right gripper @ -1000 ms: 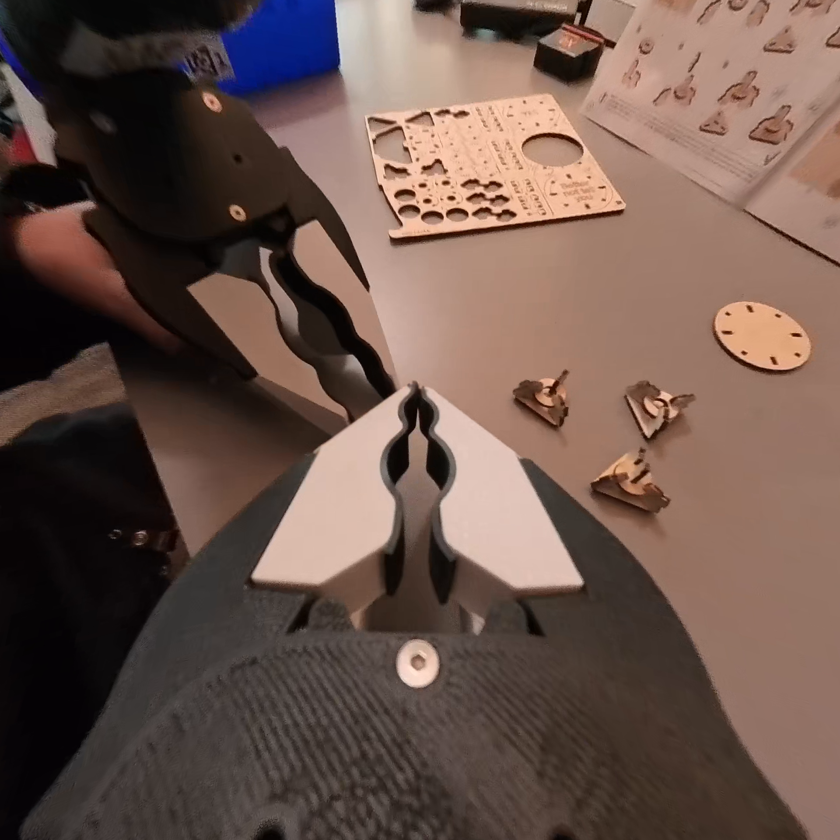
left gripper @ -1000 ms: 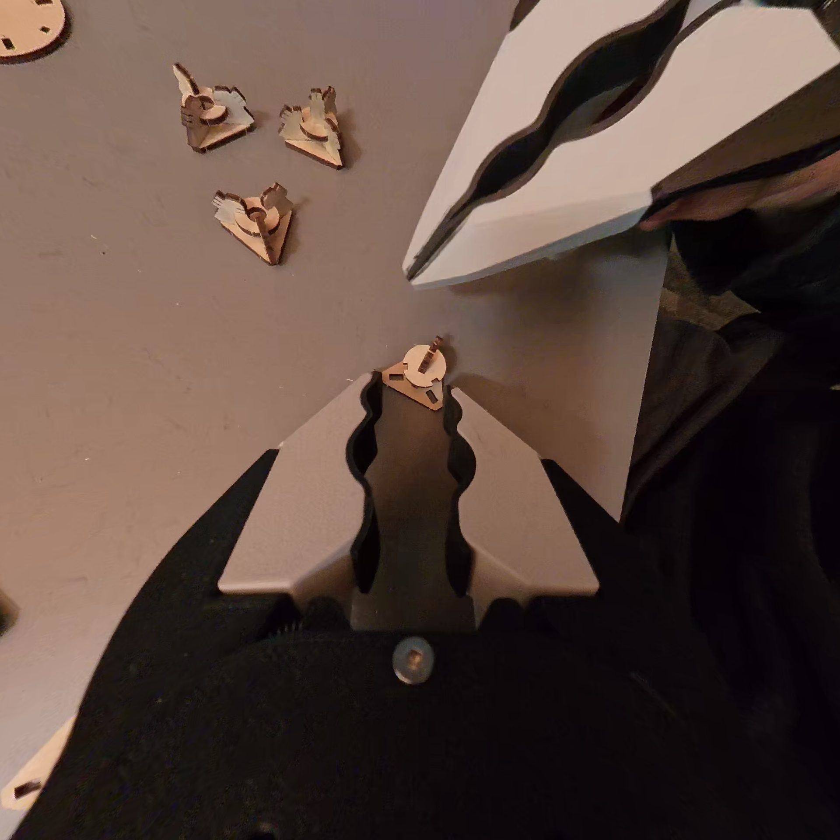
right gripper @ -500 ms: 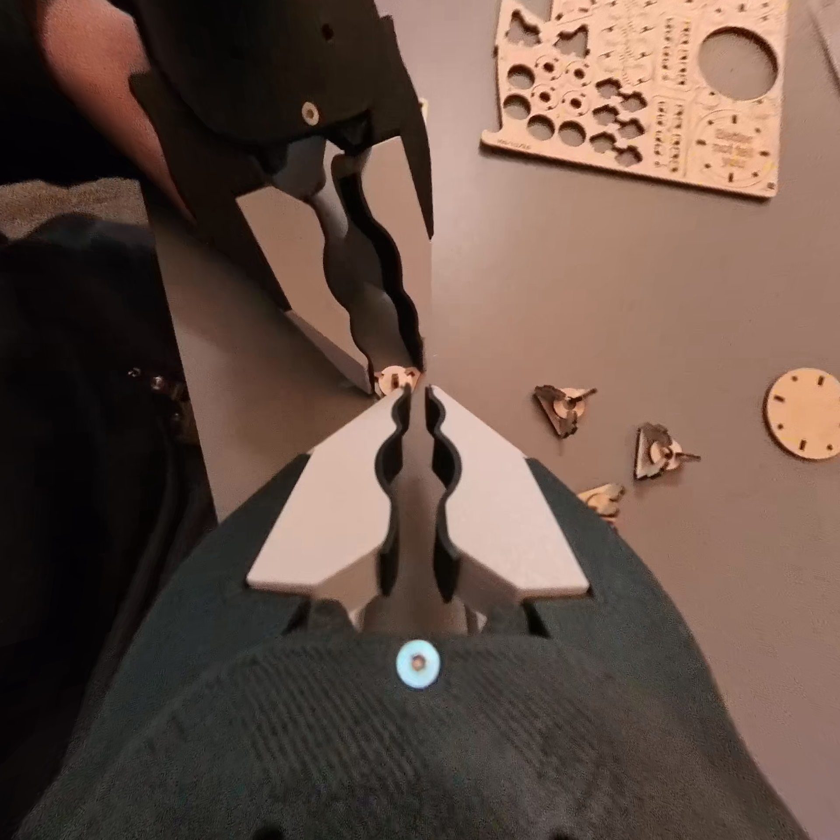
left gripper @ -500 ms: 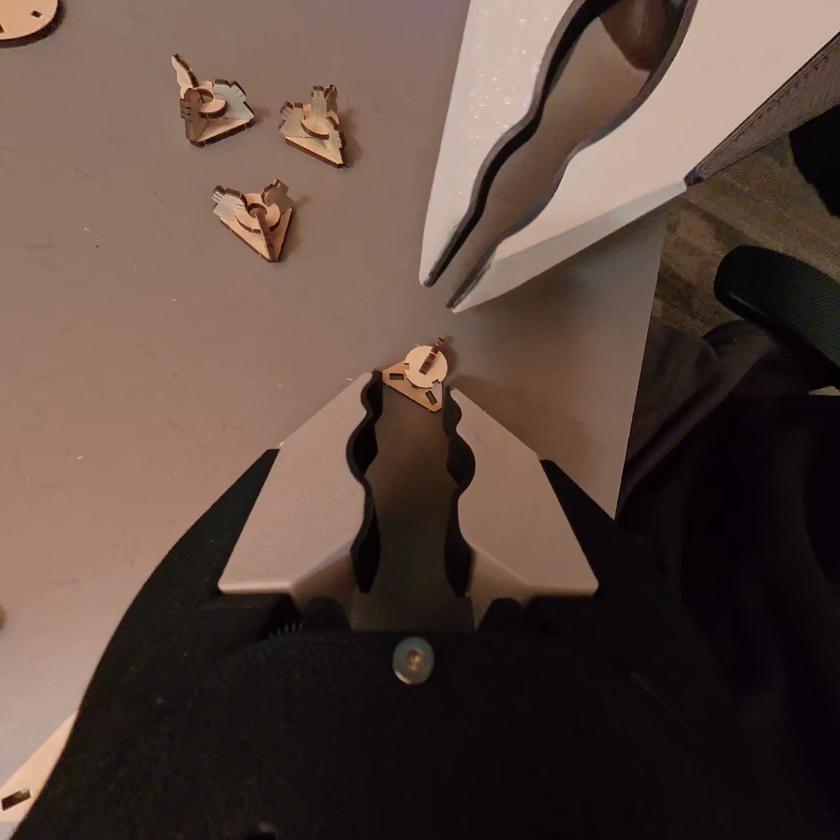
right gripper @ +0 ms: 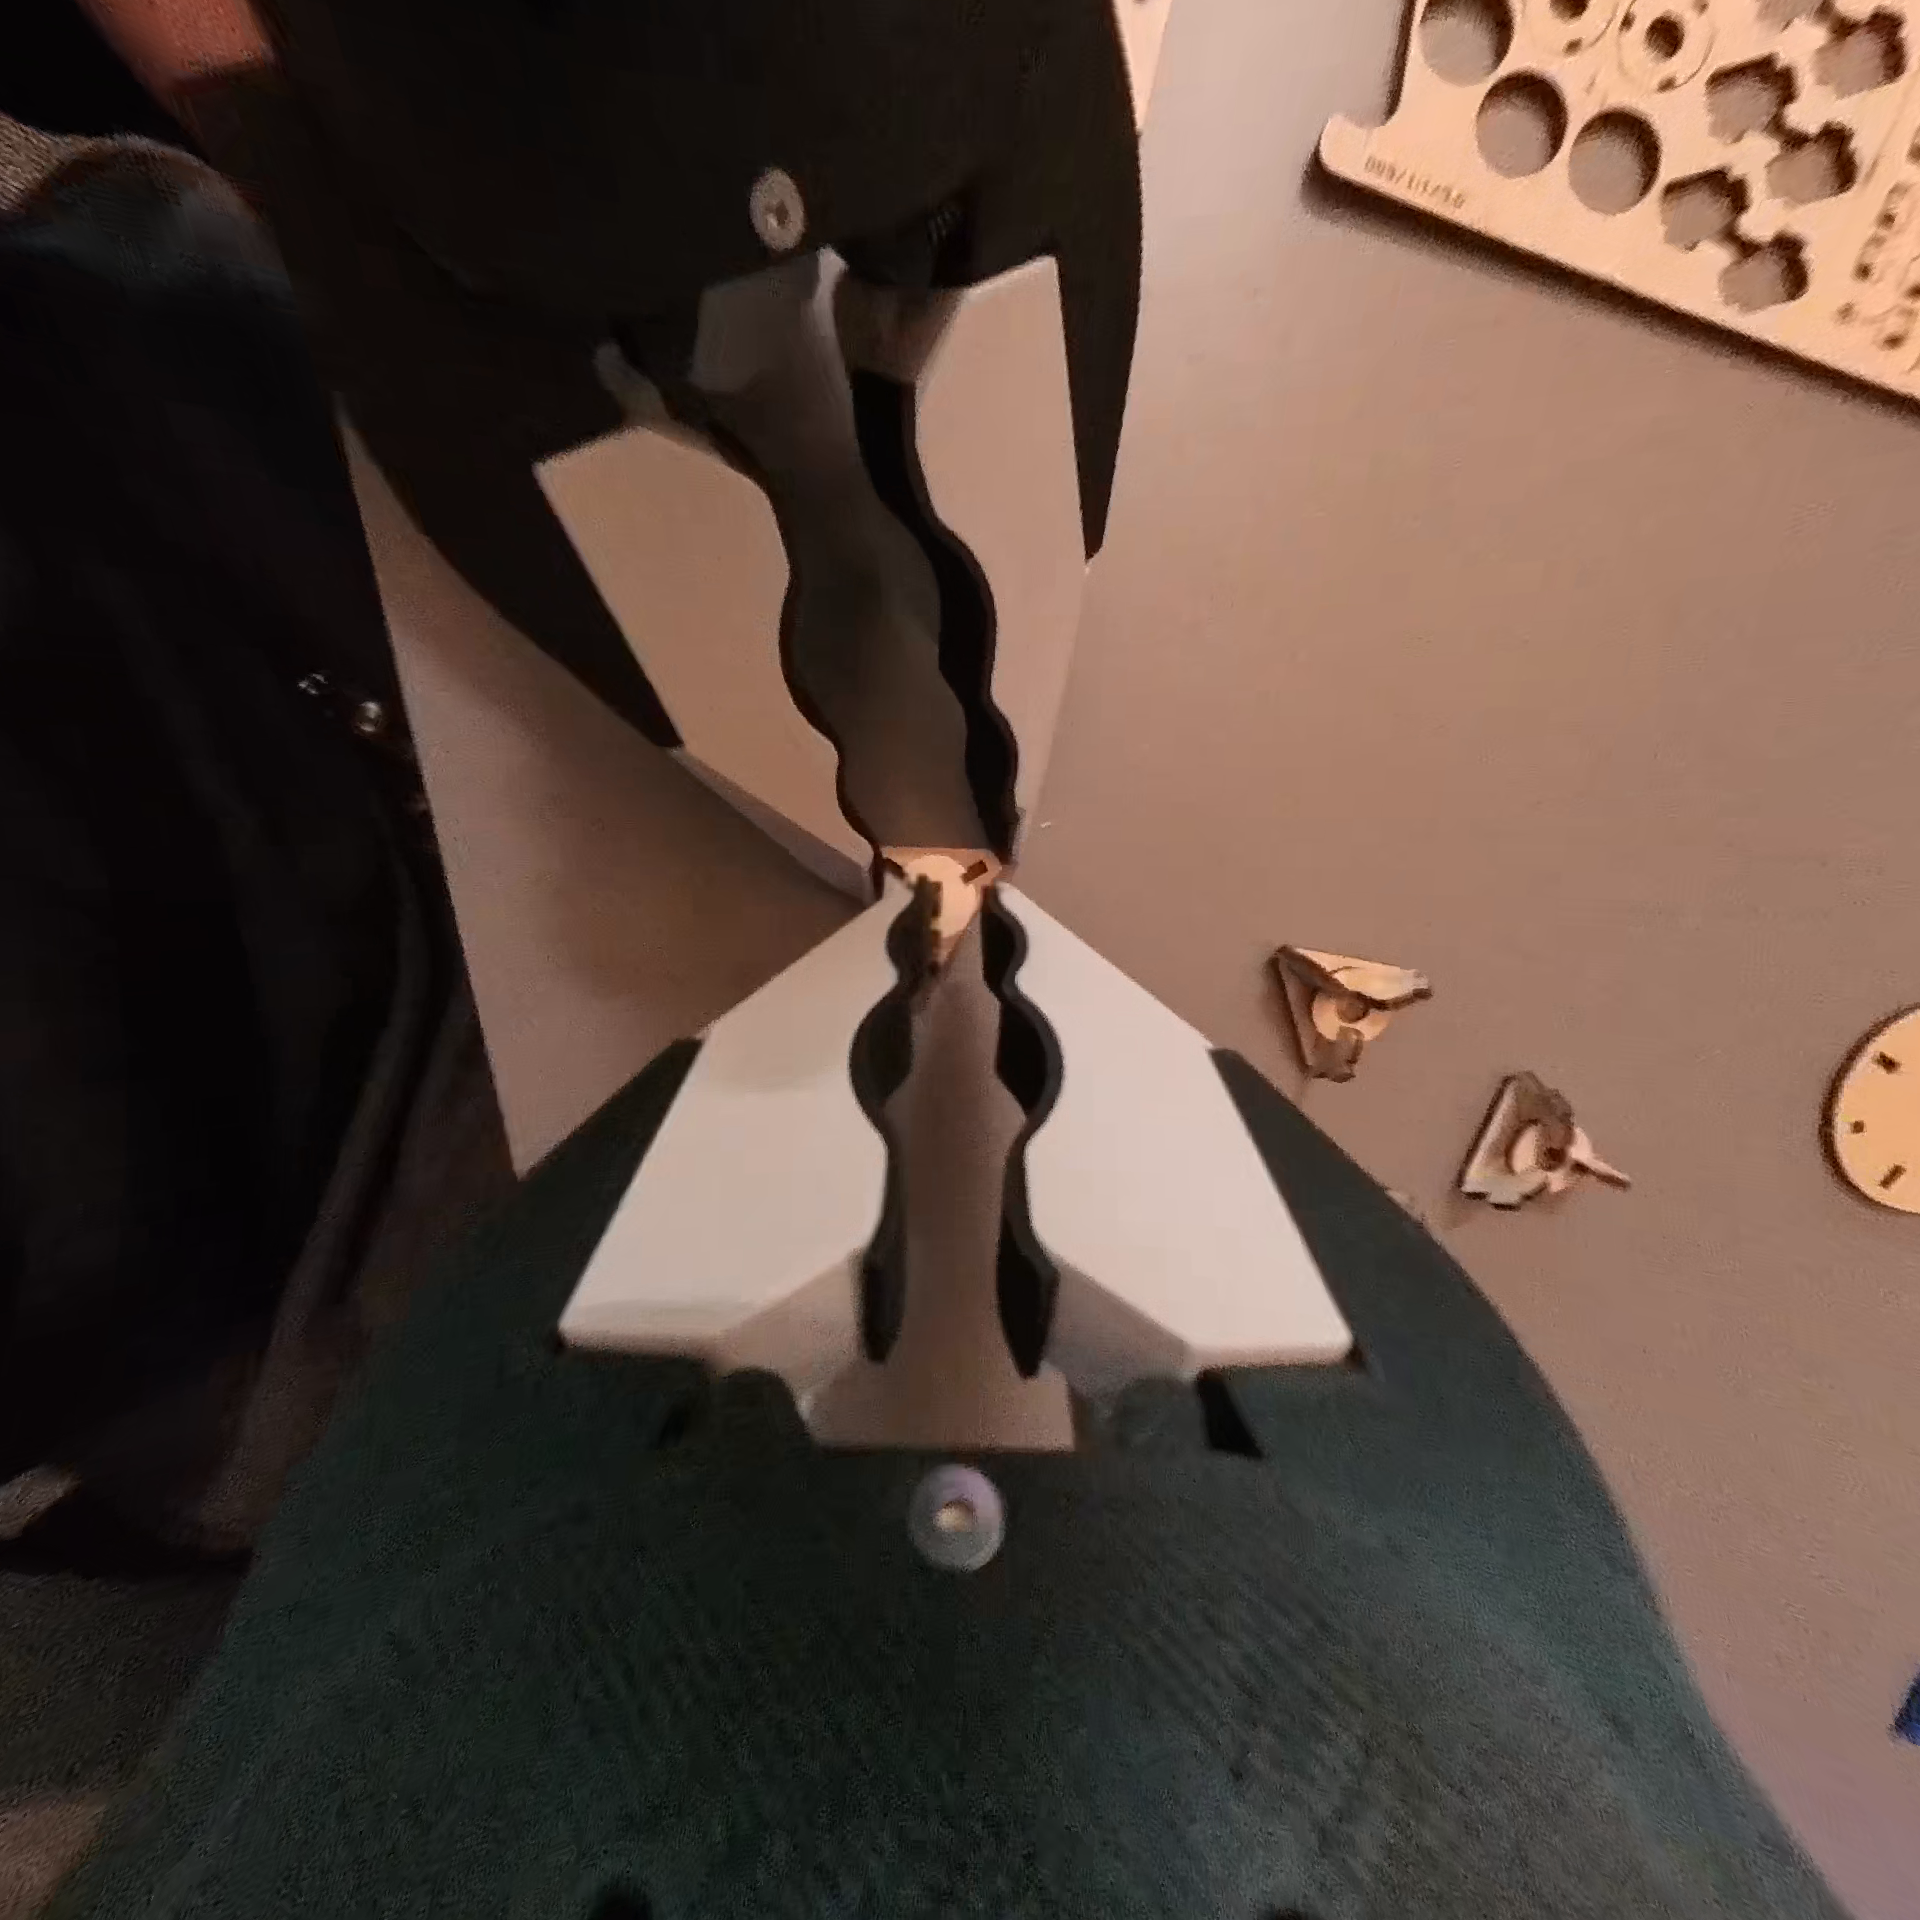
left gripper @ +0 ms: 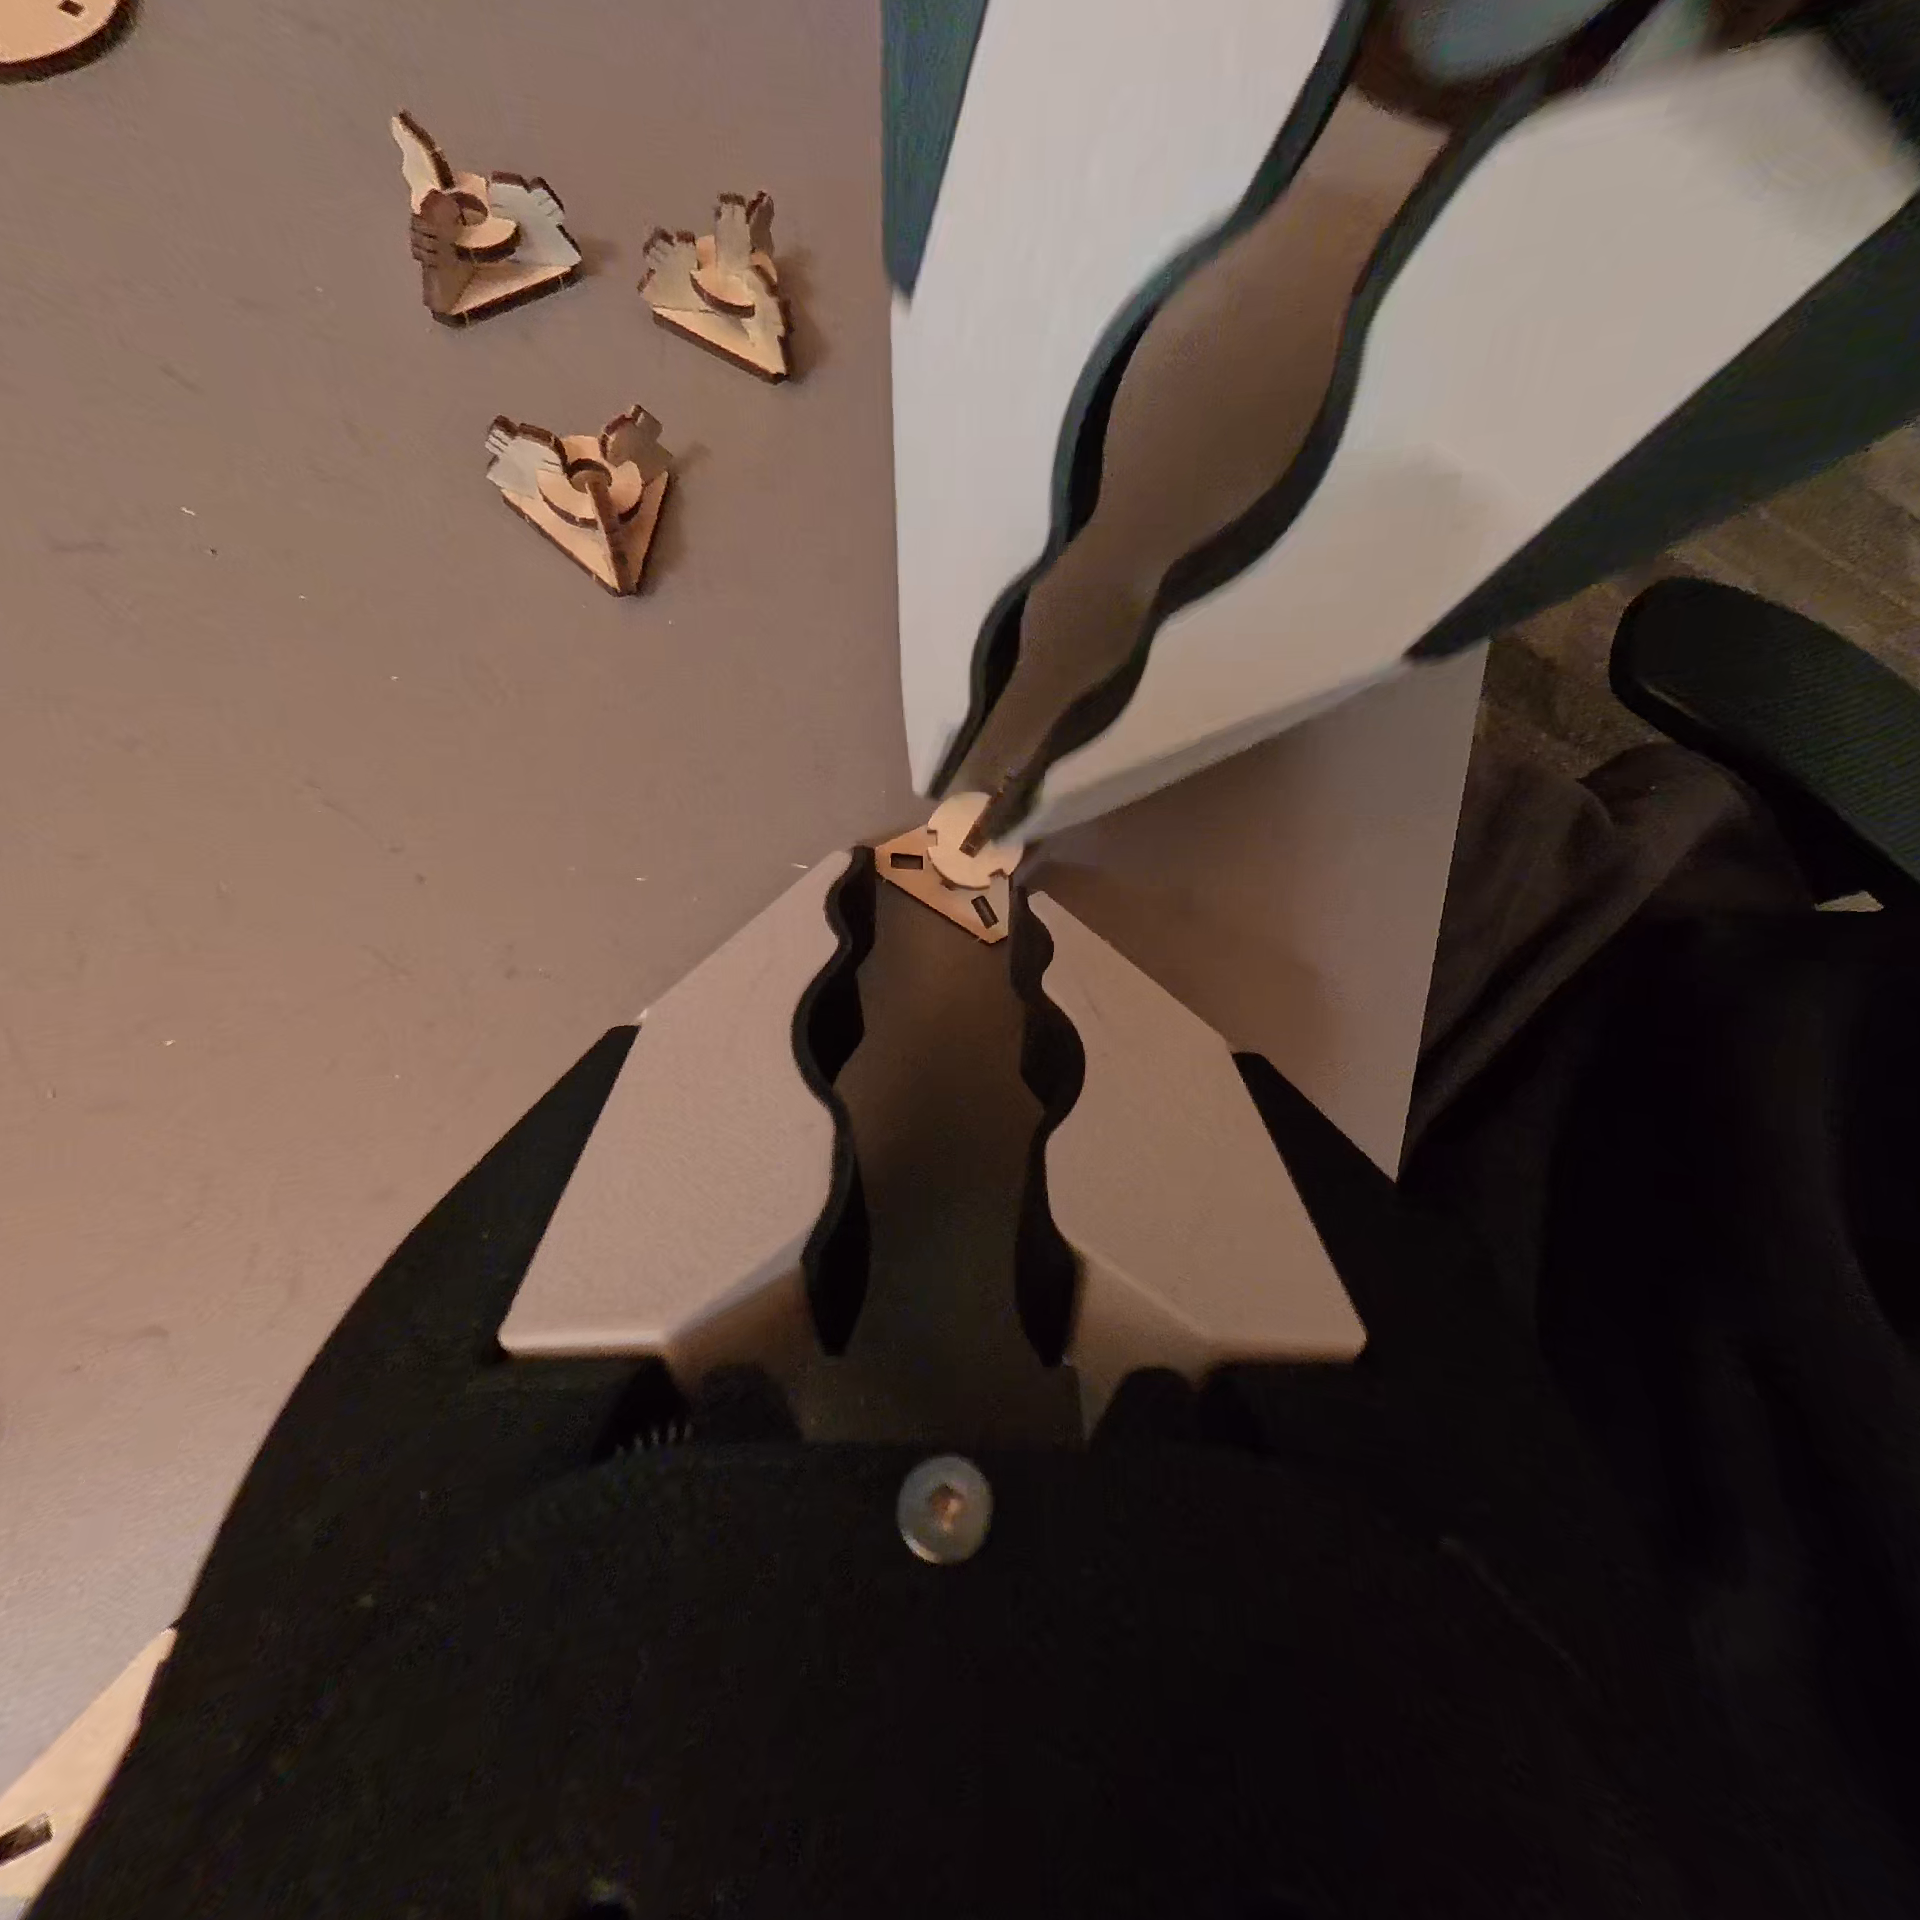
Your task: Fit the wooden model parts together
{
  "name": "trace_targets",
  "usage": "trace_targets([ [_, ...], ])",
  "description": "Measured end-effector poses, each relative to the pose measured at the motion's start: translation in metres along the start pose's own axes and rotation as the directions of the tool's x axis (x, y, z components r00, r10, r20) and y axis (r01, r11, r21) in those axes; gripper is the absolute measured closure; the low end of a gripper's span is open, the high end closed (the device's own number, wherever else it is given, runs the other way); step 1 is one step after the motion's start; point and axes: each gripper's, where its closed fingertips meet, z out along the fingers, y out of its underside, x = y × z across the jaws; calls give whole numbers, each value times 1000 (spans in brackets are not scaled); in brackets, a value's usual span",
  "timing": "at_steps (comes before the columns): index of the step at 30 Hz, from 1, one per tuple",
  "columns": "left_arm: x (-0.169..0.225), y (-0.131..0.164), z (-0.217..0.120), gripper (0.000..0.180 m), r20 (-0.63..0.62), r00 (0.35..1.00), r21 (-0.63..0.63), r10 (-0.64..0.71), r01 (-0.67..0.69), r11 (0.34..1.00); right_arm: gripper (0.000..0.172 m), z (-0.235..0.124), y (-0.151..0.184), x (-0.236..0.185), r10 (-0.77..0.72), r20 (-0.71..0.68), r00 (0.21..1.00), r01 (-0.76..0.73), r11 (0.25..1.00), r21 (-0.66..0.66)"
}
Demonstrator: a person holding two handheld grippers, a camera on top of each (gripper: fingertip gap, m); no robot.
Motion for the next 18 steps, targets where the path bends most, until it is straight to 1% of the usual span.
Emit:
trace_targets([
  [1,0,0,0,156,-1,1000,-1,-1,1,1000,162,6,3,-3,11,29,1000,-10,1000,-13],
  [2,0,0,0,156,-2,1000,0,-2,2,1000,163,7,4,-4,23,47,999,-22,1000,-17],
  [4,0,0,0,156,-8,1000,2,-7,7,1000,156,1,5,2,18,10,1000,-18,999,-36],
  [6,0,0,0,156,-14,1000,2,-14,14,1000,162,-10,-2,9,0,-52,999,0,1000,-8],
  [8,0,0,0,156,-20,1000,3,-20,20,1000,163,-12,-7,5,21,-28,999,-20,1000,23],
  [10,0,0,0,157,-24,999,4,-24,24,1000,164,4,3,-1,30,9,1000,-30,999,-27],
  [11,0,0,0,156,-25,999,5,-25,25,1000,161,7,5,-2,26,16,1000,-25,999,-31],
  [12,0,-1,0,156,-26,999,6,-26,26,1000,165,5,3,0,26,3,1000,-26,999,-26],
  [13,0,-1,0,156,-27,999,6,-27,27,1000,160,3,5,2,18,-15,1000,-19,999,-49],
  [15,0,0,0,156,-26,999,5,-27,28,1000,160,-2,1,1,-1,-34,999,-1,999,-43],
  [16,0,0,0,156,-24,999,5,-26,27,1000,164,-2,-1,0,-1,-38,999,-1,999,-32],
  [18,0,0,0,156,-20,1000,3,-23,23,1000,165,3,1,-4,8,-14,1000,-8,999,-34],
])
